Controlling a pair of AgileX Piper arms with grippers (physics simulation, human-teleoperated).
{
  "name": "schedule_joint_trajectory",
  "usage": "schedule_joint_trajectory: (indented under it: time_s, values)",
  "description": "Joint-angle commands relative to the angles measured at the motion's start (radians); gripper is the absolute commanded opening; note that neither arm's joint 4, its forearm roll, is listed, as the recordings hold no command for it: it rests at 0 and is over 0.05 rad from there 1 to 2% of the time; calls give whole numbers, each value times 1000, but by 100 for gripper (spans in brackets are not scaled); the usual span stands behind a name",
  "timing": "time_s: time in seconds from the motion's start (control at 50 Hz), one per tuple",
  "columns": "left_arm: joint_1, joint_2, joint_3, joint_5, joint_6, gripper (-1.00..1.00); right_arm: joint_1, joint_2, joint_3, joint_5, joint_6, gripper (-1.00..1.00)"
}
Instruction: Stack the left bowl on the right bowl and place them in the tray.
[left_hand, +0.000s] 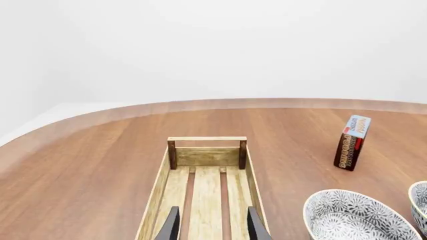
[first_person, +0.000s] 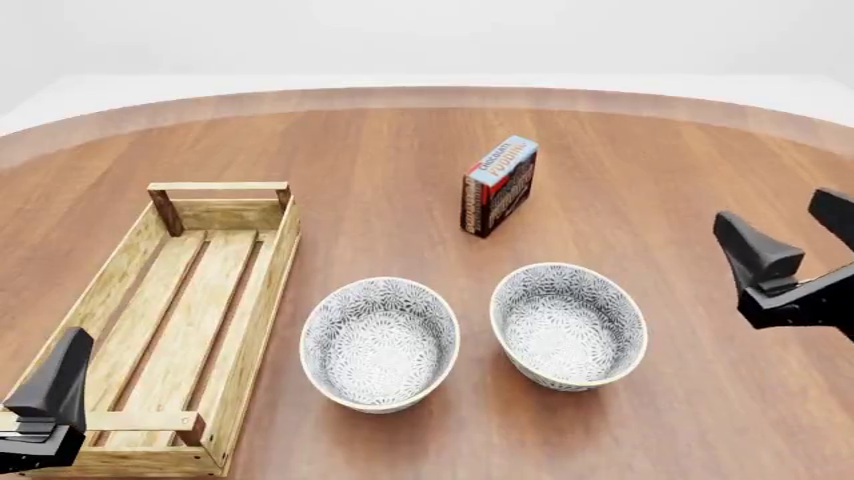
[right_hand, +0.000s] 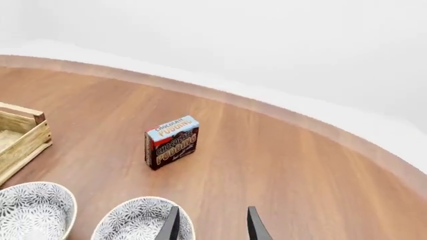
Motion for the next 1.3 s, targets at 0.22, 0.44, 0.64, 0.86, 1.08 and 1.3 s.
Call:
schedule_joint_trajectory:
  time_s: [0.22, 0.44, 0.64, 0.86, 1.08, 1.3]
  values:
    - [0, 0, 0, 0, 0, 100, 247, 517, -433, 134, -102, 100]
    - [0, 0, 0, 0, 0, 100, 375, 704, -560, 212, -171, 100]
    - [0, 0, 0, 0, 0, 100, 423, 816, -641, 253, -171, 100]
    - [0, 0, 0, 0, 0, 100, 458, 928, -679, 235, -153, 100]
    - [0, 0, 0, 0, 0, 100, 466, 1025, -712, 232, -149, 100]
    - [0, 0, 0, 0, 0, 100, 511, 1099, -716, 235, -123, 100]
